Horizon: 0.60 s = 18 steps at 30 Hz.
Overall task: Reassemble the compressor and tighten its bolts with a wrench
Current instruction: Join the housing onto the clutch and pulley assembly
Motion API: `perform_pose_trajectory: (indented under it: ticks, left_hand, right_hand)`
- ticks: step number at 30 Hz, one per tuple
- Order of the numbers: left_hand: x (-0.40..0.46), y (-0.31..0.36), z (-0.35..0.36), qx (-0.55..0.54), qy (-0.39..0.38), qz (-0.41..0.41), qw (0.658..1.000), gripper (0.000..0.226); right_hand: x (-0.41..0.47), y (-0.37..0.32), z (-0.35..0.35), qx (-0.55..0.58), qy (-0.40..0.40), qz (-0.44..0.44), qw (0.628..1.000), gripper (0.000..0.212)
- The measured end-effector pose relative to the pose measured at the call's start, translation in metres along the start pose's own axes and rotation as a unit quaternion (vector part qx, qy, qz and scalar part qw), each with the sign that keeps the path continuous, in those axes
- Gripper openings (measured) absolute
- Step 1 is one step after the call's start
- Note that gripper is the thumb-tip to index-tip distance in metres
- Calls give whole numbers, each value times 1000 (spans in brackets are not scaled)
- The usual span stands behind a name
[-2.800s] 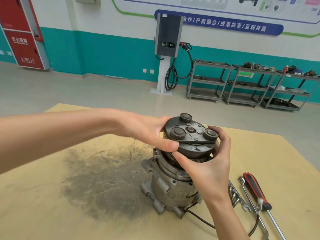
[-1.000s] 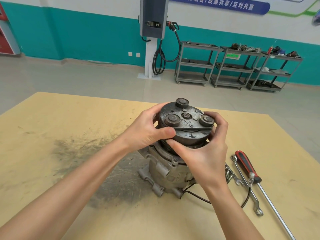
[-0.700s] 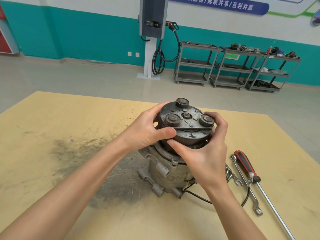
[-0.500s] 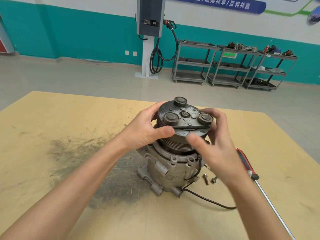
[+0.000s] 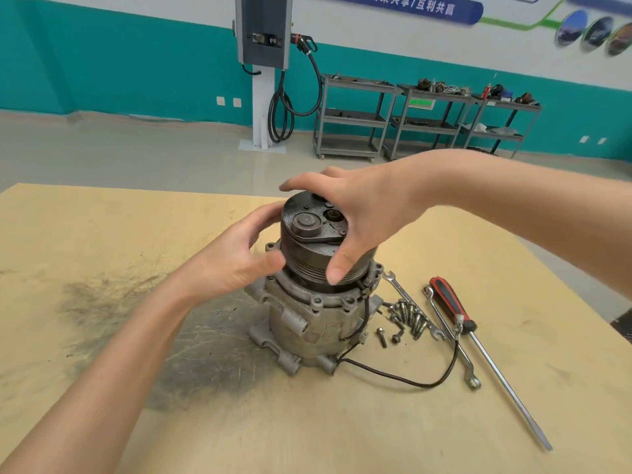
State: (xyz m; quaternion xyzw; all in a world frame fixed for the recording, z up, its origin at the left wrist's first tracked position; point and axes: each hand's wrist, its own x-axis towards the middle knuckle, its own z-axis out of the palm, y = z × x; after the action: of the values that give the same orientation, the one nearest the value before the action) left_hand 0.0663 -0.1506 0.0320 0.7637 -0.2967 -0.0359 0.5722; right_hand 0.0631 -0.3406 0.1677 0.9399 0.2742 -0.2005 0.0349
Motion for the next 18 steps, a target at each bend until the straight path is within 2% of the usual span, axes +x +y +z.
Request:
perform_pose_trajectory:
  ticks: [3,5,9,13,18]
  left_hand:
    - [-21,-23,3,24,-10,-58,998,129]
    - [-34,-34,10,20,-19,-94,995,137]
    - [-44,-46,21,6,31,-104,994,115]
    - [-44,-51,29,-32,69,-91,993,98]
    - [-46,-51,31,-58,68,-79,993,88]
  right_hand:
    - [3,0,8,4,10,8,1000,125]
    - [7,-1,13,-7,30,8,999,117]
    - [9,1,20,6,90,-13,996,95]
    - [7,2,32,39,156,-36,986,92]
    - [6,4,37,52,184,-56,980,91]
